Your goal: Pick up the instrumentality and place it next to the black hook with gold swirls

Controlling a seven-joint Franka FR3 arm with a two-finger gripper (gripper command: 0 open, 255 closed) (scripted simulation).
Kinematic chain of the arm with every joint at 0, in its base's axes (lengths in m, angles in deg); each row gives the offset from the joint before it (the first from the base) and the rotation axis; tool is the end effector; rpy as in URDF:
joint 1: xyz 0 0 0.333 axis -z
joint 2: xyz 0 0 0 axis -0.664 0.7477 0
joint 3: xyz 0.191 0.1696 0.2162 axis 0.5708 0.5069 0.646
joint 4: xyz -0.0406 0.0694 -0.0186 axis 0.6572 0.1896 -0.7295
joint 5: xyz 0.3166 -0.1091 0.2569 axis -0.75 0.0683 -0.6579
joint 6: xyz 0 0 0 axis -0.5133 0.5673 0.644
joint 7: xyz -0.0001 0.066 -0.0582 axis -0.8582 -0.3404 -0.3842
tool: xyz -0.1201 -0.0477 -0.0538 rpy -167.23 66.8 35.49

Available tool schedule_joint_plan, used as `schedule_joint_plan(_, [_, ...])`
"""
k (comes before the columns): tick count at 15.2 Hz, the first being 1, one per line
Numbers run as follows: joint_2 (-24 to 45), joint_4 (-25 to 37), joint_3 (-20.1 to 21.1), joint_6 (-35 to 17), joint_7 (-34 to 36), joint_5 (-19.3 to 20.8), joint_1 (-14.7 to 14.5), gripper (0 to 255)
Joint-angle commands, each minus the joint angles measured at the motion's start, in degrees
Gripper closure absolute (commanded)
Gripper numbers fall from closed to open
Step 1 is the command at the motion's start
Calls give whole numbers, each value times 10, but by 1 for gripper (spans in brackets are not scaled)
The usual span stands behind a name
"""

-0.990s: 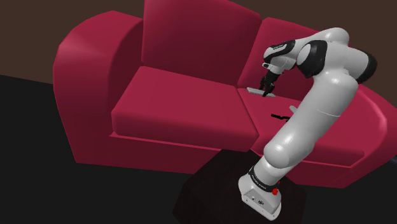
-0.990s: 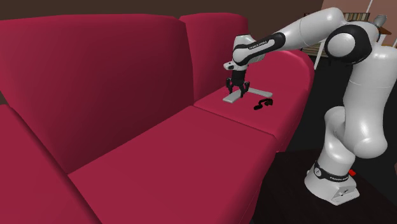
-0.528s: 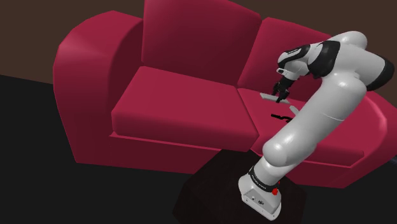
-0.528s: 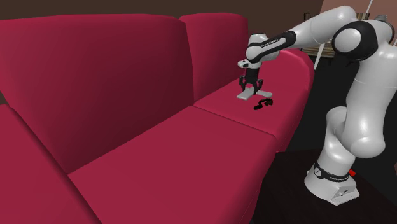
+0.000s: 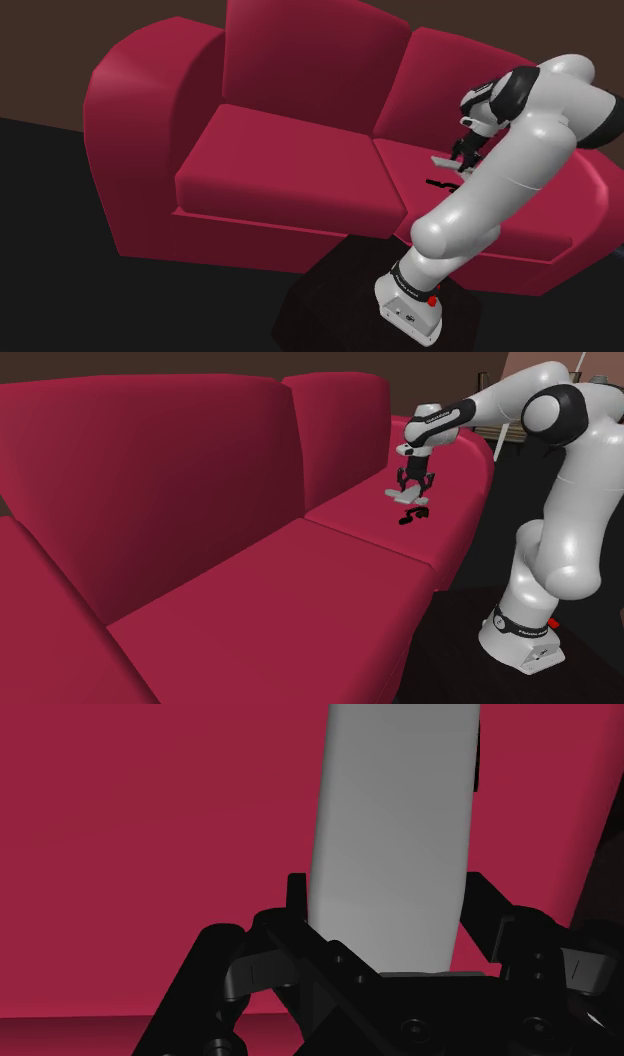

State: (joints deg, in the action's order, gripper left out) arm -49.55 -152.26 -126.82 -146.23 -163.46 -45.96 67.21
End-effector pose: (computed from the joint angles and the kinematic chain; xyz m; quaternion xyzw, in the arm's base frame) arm 0.1052 -0.5666 0.4105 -0.9241 -0.3821 -0.0017 0.0019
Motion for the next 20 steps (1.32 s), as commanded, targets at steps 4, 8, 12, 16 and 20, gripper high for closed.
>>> schedule_joint_plan(4, [36, 24, -35, 5, -93, -34, 43, 255])
schedule_joint_plan(8, [81, 54, -53, 15, -174, -77, 90, 255])
schedule_joint_plan(12, [137, 96, -55, 32, -257, -128, 156, 255])
schedule_joint_plan(16, [195, 151, -42, 55, -331, -177, 236, 255])
schedule_joint_plan(20, [233, 185, -29, 66, -371, -206, 289, 255])
